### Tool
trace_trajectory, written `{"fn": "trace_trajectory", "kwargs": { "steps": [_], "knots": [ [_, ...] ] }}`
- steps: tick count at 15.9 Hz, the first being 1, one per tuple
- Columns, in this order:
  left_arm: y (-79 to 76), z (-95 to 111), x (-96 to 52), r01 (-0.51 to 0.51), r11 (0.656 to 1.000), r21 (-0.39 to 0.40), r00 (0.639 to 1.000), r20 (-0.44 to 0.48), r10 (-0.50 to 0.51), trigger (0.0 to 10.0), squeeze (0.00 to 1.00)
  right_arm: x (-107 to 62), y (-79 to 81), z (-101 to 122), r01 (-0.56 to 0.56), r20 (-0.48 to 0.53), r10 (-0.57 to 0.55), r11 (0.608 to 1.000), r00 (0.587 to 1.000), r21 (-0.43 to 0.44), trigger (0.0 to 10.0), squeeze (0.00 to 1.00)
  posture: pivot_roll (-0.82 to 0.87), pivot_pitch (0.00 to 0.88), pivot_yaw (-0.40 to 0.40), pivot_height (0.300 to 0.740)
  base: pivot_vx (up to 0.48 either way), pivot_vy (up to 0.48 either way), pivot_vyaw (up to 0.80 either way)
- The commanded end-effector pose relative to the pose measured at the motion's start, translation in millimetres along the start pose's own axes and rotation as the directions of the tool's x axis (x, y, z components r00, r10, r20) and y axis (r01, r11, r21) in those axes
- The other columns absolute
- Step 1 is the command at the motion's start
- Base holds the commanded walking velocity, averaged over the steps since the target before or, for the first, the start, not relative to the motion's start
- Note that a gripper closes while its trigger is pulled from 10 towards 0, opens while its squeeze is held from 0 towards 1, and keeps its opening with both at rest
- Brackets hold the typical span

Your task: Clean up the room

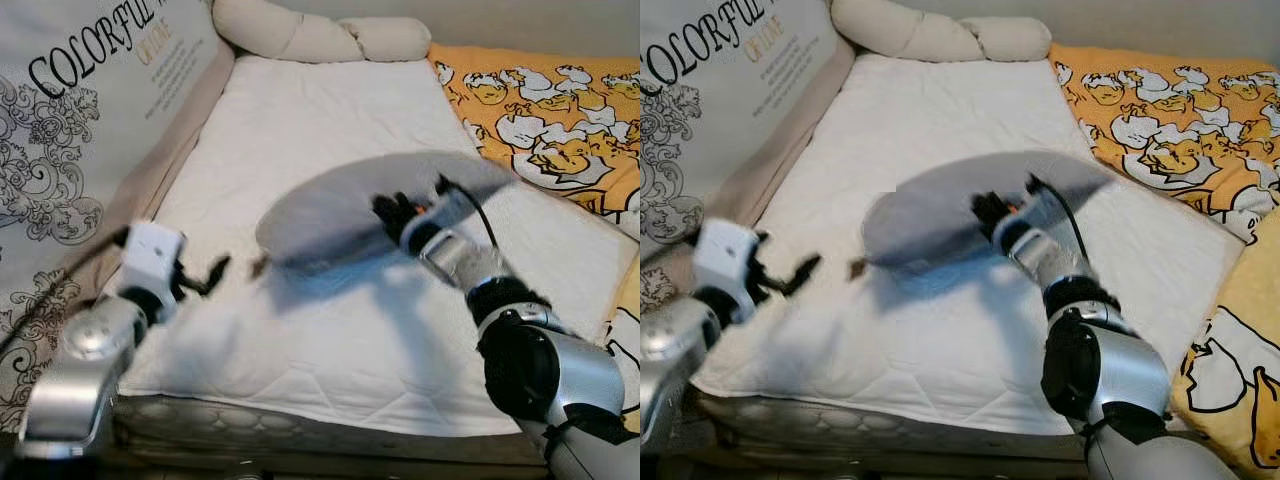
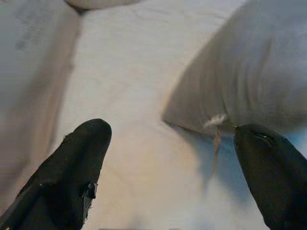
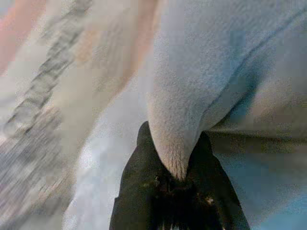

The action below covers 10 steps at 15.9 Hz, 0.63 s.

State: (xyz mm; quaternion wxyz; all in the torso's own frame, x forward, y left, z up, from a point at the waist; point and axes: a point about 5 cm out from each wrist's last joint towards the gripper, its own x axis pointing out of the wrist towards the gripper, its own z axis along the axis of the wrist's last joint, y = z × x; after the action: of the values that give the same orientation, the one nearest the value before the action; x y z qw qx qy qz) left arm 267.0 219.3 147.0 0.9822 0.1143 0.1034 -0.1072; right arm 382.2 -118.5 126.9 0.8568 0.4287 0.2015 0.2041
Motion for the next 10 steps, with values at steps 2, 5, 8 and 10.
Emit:
{"fn": "trace_trajectory", "kwargs": {
  "steps": [2, 5, 8, 10],
  "knots": [
    [13.9, 5.6, 1.8, -0.077, 0.997, -0.009, 0.997, 0.022, 0.077, 10.0, 0.00, -8.0, 35.2, 27.9, -0.267, -0.024, 0.267, 0.964, 0.963, -0.009, 0.0, 0.00, 0.06, 0.000, -0.021, 0.740, 0.000, 0.000, 0.00],
    [33.4, 12.0, 1.4, -0.189, 0.981, -0.040, 0.981, 0.041, 0.190, 10.0, 0.00, -45.1, 47.8, 45.9, -0.476, -0.072, 0.475, 0.880, 0.877, 0.015, 0.0, 0.00, 0.05, 0.000, -0.012, 0.740, 0.000, 0.000, 0.00],
    [44.5, 12.5, 0.7, -0.246, 0.968, -0.051, 0.968, 0.040, 0.248, 10.0, 0.00, -66.9, 5.7, 27.1, -0.440, -0.160, 0.436, 0.898, 0.886, 0.015, 0.0, 0.00, 0.05, 0.000, -0.005, 0.740, 0.000, 0.000, 0.00],
    [47.5, 12.6, 2.8, -0.252, 0.964, -0.079, 0.966, 0.038, 0.256, 10.0, 0.00, -80.6, -35.8, -0.5, -0.284, -0.261, 0.255, 0.956, 0.931, -0.079, 0.0, 0.00, 0.04, 0.000, 0.001, 0.740, 0.000, 0.000, 0.00]
  ]
}}
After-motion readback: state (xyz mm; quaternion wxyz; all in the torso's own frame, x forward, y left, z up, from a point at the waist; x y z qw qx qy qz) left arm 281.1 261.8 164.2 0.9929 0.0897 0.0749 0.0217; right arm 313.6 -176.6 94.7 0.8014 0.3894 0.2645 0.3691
